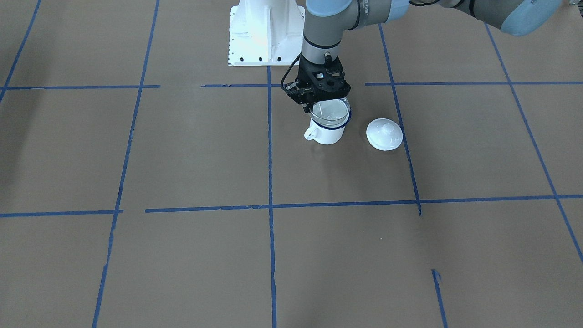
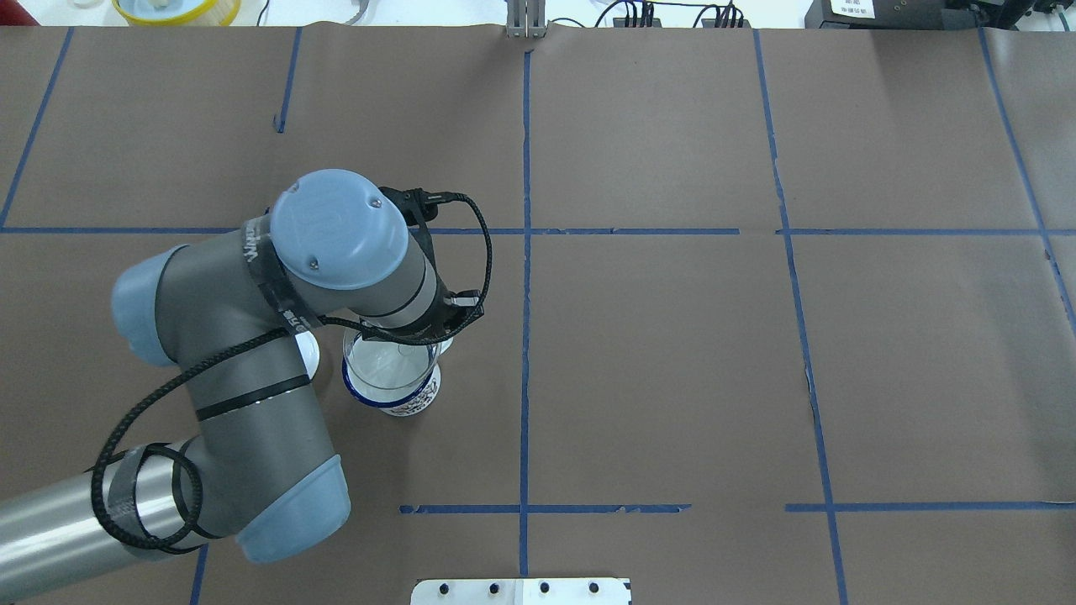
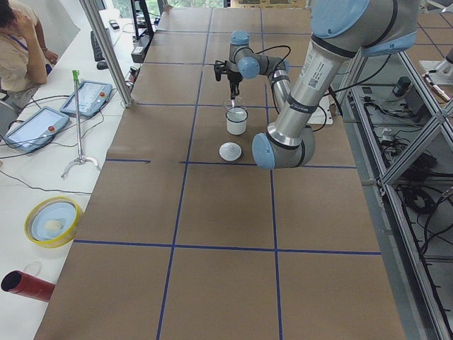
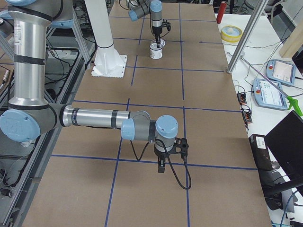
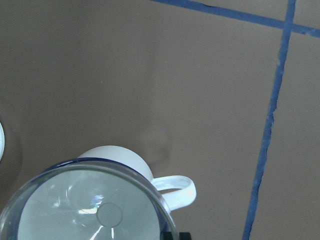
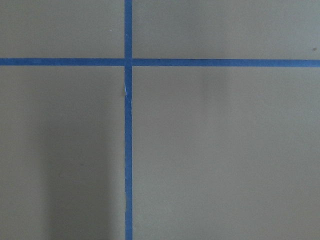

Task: Remove funnel from cup
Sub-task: 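Lift the glass funnel out of the mug with the left gripper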

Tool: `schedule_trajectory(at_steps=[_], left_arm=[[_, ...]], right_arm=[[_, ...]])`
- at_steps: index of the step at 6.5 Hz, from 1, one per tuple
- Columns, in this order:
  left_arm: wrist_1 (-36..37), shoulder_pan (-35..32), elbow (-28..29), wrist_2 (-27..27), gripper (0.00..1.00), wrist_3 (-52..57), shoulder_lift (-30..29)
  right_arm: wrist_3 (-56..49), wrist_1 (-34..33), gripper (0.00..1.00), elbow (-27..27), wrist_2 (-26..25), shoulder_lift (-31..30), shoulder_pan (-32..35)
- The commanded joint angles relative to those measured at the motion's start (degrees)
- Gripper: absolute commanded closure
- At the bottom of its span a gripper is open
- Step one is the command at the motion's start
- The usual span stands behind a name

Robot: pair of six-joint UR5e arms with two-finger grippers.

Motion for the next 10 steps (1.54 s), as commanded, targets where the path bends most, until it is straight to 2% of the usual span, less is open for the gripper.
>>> schedule_trajectory(at_steps=[1, 2, 3, 4, 5, 7, 10], left_arm=[[0.33, -6.41, -4.84, 0.29, 1.00, -0.19, -0.51], [0.33, -9.75, -6.16, 0.29, 1.00, -0.63, -0.51], [0.25, -11.35, -6.87, 2.64, 1.00, -1.94, -0.42], [-0.71, -11.10, -6.18, 9.88, 1.00, -9.87, -0.42], [-6.72, -11.01, -4.61, 14.30, 1.00, -17.43, 0.10], [-25.06, -10.93, 5.45, 21.70, 1.00, -30.11, 0.46], [-52.32, -10.66, 26.98, 29.80, 1.00, -40.78, 1.16]], right_arm=[[0.00, 0.00, 0.00, 0.00, 0.00, 0.00, 0.00], [0.00, 0.00, 0.00, 0.00, 0.00, 0.00, 0.00], [0.00, 0.00, 0.00, 0.00, 0.00, 0.00, 0.00], [0.00, 0.00, 0.00, 0.00, 0.00, 0.00, 0.00], [0.00, 0.00, 0.00, 0.00, 0.00, 0.00, 0.00], [0.00, 0.00, 0.00, 0.00, 0.00, 0.00, 0.00], [0.00, 0.00, 0.00, 0.00, 0.00, 0.00, 0.00]])
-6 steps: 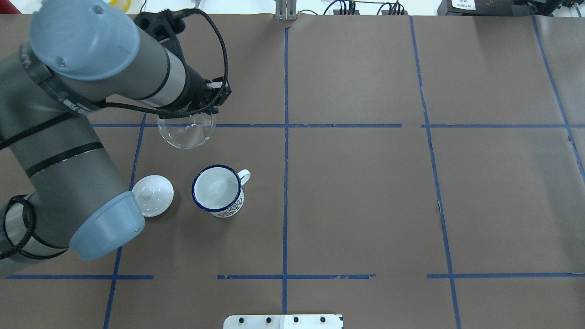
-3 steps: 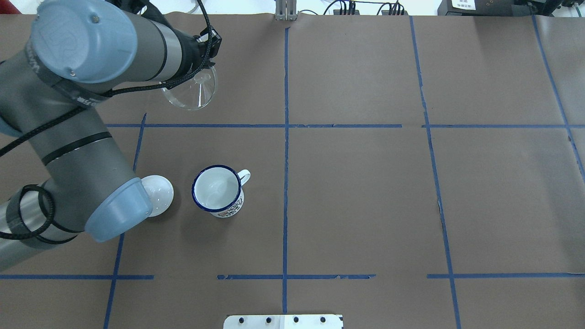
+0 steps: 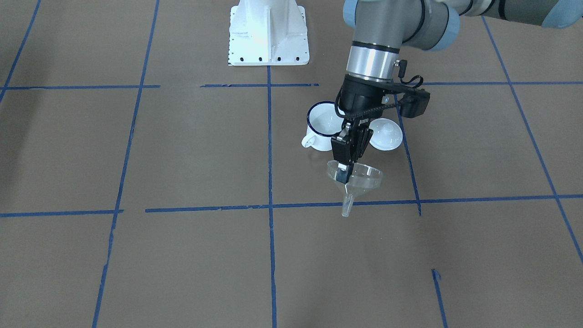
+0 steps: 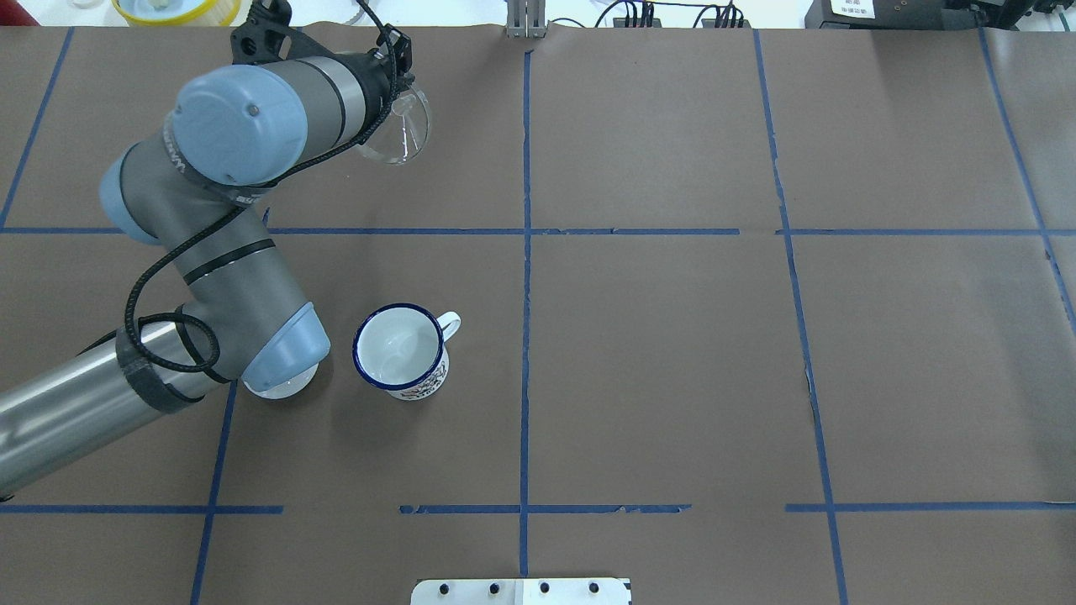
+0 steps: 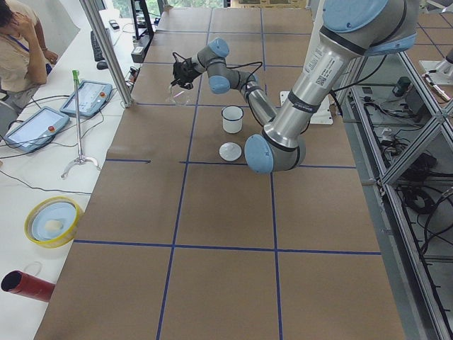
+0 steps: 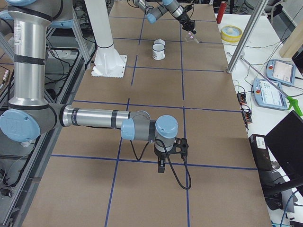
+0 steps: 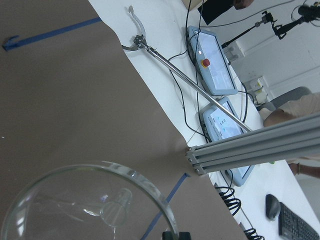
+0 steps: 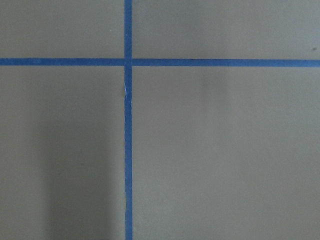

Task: Remove funnel from cup
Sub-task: 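Lift the glass funnel out of the mug with the left gripper, then carry the funnel farther from the robot and lower it onto the table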

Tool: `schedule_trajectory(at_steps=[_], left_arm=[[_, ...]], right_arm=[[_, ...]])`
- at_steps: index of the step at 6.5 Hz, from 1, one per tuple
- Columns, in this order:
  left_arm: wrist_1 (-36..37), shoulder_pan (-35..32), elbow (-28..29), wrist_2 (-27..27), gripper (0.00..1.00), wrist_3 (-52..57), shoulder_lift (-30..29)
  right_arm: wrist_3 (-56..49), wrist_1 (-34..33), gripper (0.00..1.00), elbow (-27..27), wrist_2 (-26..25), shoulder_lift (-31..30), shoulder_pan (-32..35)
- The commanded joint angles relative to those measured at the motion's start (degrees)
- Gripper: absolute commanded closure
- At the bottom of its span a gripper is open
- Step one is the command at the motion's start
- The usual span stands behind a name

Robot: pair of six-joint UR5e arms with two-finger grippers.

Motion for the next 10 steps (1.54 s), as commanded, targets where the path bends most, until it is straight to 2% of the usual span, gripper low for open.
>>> schedule_trajectory(at_steps=[1, 3, 4, 5, 6, 7, 9, 10], left_arm=[[-14.81, -0.09, 15.14, 2.88, 1.00, -5.26, 0.25], [-23.85, 0.43, 25.61, 5.15, 1.00, -6.95, 0.07], [-24.60, 0.43, 26.01, 5.08, 1.00, -6.96, 0.07], [-24.61, 0.43, 26.02, 5.08, 0.85, -6.43, 0.07], [-24.53, 0.26, 25.84, 5.17, 0.03, -4.34, 0.07], [-24.61, -0.61, 25.06, 4.73, 0.00, -1.45, 0.07], [-24.26, -1.41, 18.49, 3.24, 0.00, 3.05, 1.12], [-22.43, -2.02, 12.19, -1.90, 0.00, 9.42, 3.91]], right_arm=[[0.00, 0.00, 0.00, 0.00, 0.00, 0.00, 0.00], [0.00, 0.00, 0.00, 0.00, 0.00, 0.00, 0.00], [0.00, 0.00, 0.00, 0.00, 0.00, 0.00, 0.00], [0.00, 0.00, 0.00, 0.00, 0.00, 0.00, 0.00], [0.00, 0.00, 0.00, 0.00, 0.00, 0.00, 0.00], [0.00, 0.00, 0.00, 0.00, 0.00, 0.00, 0.00], [0.00, 0.00, 0.00, 0.00, 0.00, 0.00, 0.00], [0.00, 0.00, 0.00, 0.00, 0.00, 0.00, 0.00]])
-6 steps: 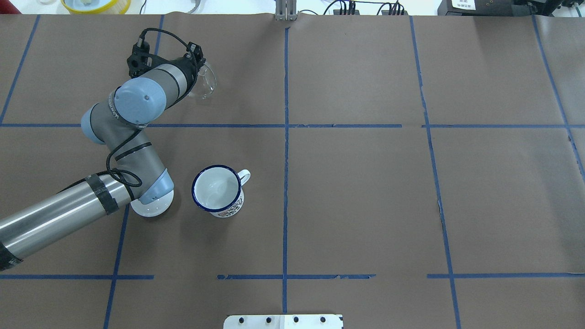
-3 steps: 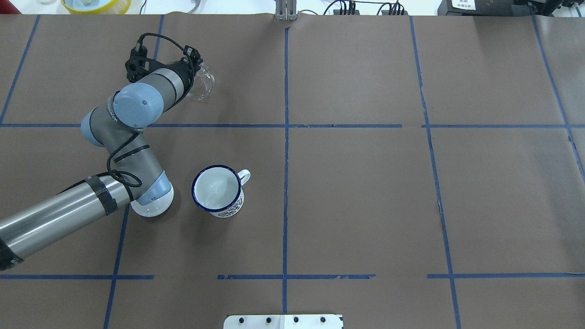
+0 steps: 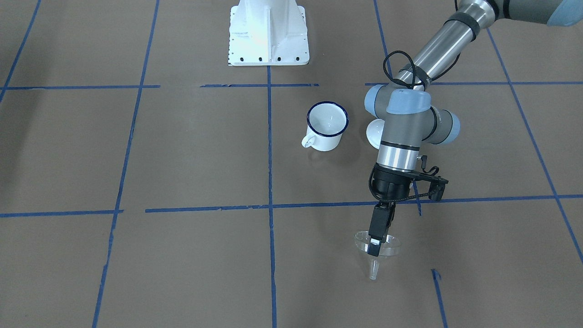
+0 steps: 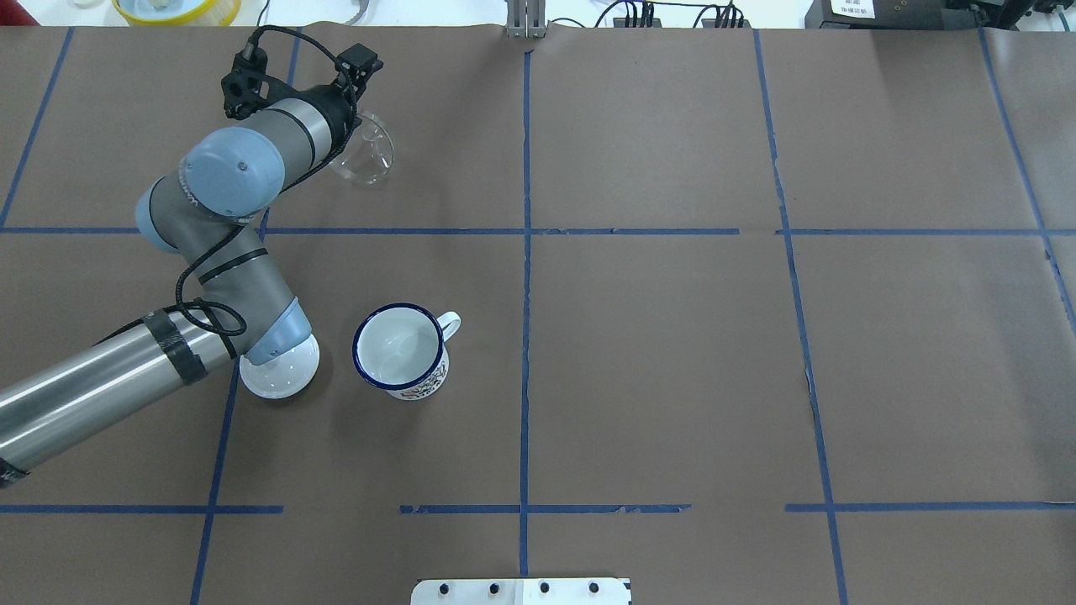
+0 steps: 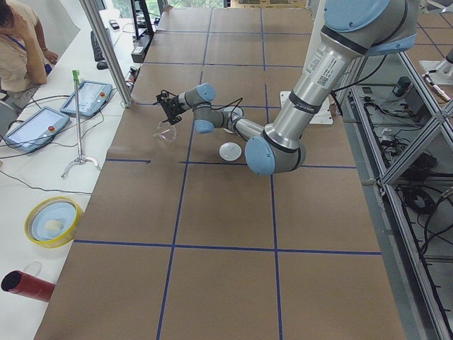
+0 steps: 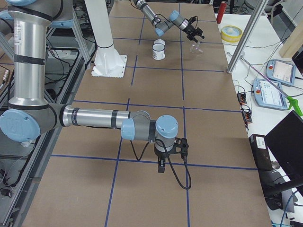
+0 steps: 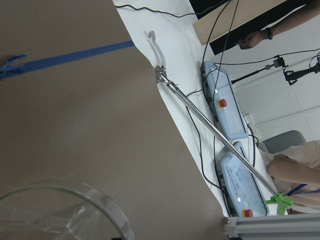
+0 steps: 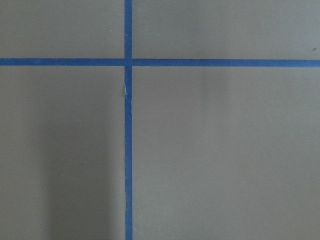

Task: Remove funnel from cup
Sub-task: 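Carry the funnel farther from the robot and lower it onto the table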

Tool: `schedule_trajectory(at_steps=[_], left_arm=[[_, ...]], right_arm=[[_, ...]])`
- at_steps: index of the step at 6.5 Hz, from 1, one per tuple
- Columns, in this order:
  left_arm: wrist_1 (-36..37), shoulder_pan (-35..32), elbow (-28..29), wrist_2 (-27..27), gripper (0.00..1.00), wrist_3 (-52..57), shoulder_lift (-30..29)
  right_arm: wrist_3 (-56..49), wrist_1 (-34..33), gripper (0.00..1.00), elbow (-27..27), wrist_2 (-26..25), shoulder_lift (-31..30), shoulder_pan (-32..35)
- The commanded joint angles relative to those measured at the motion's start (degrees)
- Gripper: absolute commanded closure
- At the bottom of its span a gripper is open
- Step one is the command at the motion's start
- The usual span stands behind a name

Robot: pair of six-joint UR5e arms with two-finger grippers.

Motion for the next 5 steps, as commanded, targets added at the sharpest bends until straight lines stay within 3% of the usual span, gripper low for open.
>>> schedule_trajectory(at_steps=[1, 2, 3, 4, 5], left_arm=[[9.35, -1.40, -12.91, -11.99, 0.00, 14.10, 5.23], [22.22, -4.02, -21.43, -23.55, 0.00, 27.42, 6.57], [34.01, -6.13, -27.78, -31.76, 0.00, 36.86, 6.23], [34.47, -7.03, -31.49, -33.93, 0.00, 39.39, 5.88], [30.04, -7.03, -32.05, -37.17, 0.00, 39.51, 5.36]], right_arm=[[0.00, 0.00, 0.00, 0.00, 0.00, 0.00, 0.00], [0.00, 0.00, 0.00, 0.00, 0.00, 0.00, 0.00], [0.00, 0.00, 0.00, 0.00, 0.00, 0.00, 0.00], [0.00, 0.00, 0.00, 0.00, 0.00, 0.00, 0.00], [0.00, 0.00, 0.00, 0.00, 0.00, 0.00, 0.00]])
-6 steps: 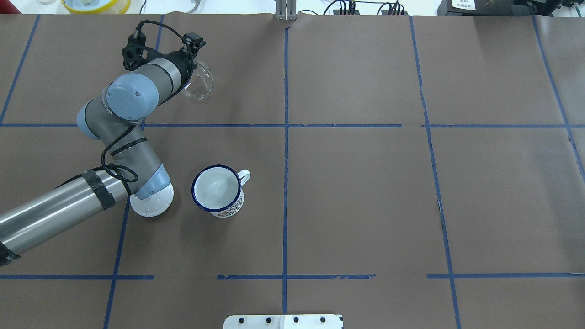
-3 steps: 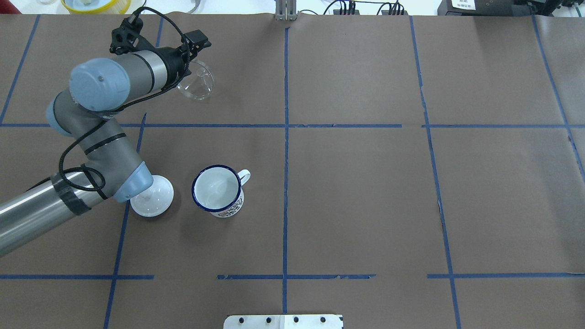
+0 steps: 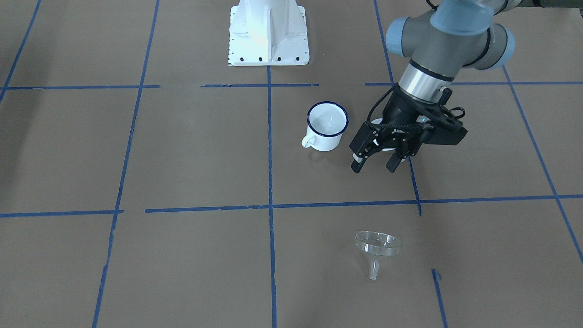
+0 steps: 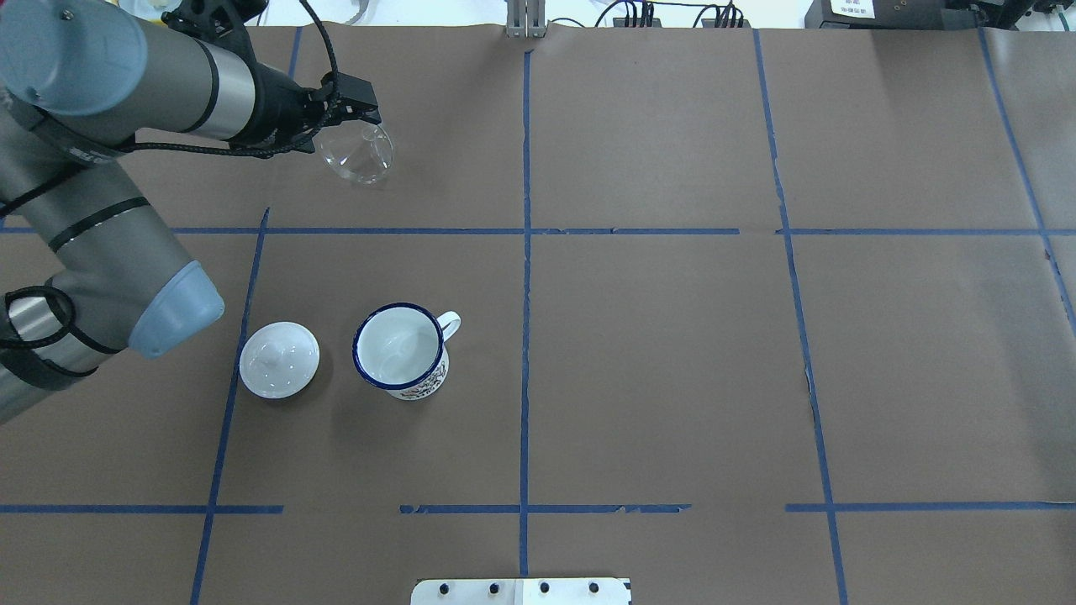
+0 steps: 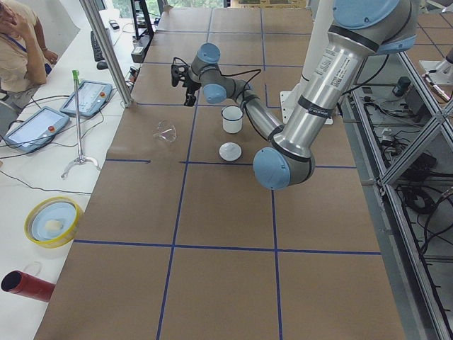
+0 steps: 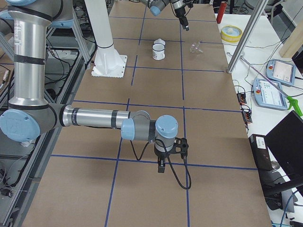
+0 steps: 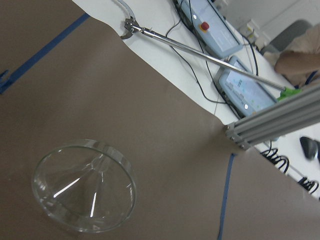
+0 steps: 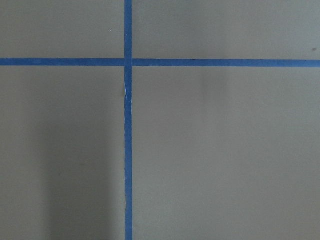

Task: Remove funnel from cup
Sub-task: 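Carry the funnel farther from the robot and lower it onto the table, then open the left gripper and withdraw from the funnel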

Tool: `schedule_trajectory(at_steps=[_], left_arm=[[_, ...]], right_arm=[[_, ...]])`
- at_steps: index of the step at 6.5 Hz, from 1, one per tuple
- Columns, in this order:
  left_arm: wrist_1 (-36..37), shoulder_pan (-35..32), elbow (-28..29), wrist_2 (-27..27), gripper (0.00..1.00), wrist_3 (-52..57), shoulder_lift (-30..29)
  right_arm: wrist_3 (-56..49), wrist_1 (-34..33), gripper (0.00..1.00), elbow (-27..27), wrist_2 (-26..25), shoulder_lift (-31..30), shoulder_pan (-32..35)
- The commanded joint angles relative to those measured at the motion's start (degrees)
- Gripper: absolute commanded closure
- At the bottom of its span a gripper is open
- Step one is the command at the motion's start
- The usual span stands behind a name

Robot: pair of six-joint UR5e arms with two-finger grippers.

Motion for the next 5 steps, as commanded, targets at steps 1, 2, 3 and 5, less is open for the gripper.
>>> schedule_trajectory(at_steps=[1, 2, 3, 5], left_arm=[[-4.26, -0.89, -2.18, -6.49, 0.00, 1.47, 0.94], [4.16, -1.42, -2.36, -7.65, 0.00, 2.07, 2.95], [13.12, -0.99, -3.23, -7.66, 0.00, 7.39, 2.80], [28.27, 3.99, -6.93, -5.31, 0.00, 11.66, 3.15]], right_arm=[[0.00, 0.00, 0.00, 0.00, 0.00, 0.00, 0.00], [0.00, 0.00, 0.00, 0.00, 0.00, 0.00, 0.00], [0.00, 0.00, 0.00, 0.00, 0.00, 0.00, 0.00], [0.00, 0.00, 0.00, 0.00, 0.00, 0.00, 0.00]])
